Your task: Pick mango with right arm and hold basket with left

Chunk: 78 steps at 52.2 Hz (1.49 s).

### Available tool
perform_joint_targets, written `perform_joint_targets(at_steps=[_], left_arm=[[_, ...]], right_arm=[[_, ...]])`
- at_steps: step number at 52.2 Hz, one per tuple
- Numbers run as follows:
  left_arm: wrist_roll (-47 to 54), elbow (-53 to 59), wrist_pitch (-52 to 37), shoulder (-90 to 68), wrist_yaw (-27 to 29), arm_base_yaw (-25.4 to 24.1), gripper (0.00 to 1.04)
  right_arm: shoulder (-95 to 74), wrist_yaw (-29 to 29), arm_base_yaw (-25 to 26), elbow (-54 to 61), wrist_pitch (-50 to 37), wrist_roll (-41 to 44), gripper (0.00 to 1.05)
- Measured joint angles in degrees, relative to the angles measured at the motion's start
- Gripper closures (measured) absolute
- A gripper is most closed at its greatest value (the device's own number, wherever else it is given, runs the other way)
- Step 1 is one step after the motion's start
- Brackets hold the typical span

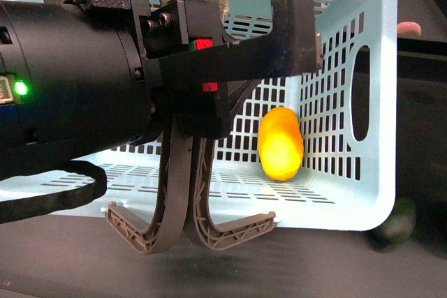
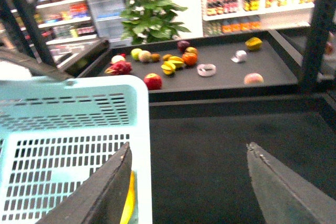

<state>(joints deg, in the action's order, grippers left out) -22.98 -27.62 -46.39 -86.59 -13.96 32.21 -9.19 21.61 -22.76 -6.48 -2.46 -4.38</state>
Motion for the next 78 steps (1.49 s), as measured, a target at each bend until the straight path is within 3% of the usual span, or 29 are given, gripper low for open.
perform_joint_targets(at_steps=[17,20,24,30,78], left_arm=[[0.0,0.0,0.0,0.0,-0.1,0.0,0.97],[0.0,0.0,0.0,0.0,-0.1,0.0,0.97],[0.0,0.0,0.0,0.0,0.0,0.0,0.97],[0.1,0.0,0.0,0.0,0.0,0.0,0.97],[0.0,0.0,0.0,0.0,-0.1,0.0,0.97]], right_arm=[[4.8,-10.8,11.3,2.4,1.9,4.0,1.04],[5.5,-12.8,13.4,3.0,2.1,4.2,1.03],[6.3,-19.6,18.5,3.4,2.7,4.2,1.03],[6.9,-20.7,22.3,3.9,2.7,4.2,1.03],[9.0,-21.5,22.6,6.2,2.6,4.2,1.03]])
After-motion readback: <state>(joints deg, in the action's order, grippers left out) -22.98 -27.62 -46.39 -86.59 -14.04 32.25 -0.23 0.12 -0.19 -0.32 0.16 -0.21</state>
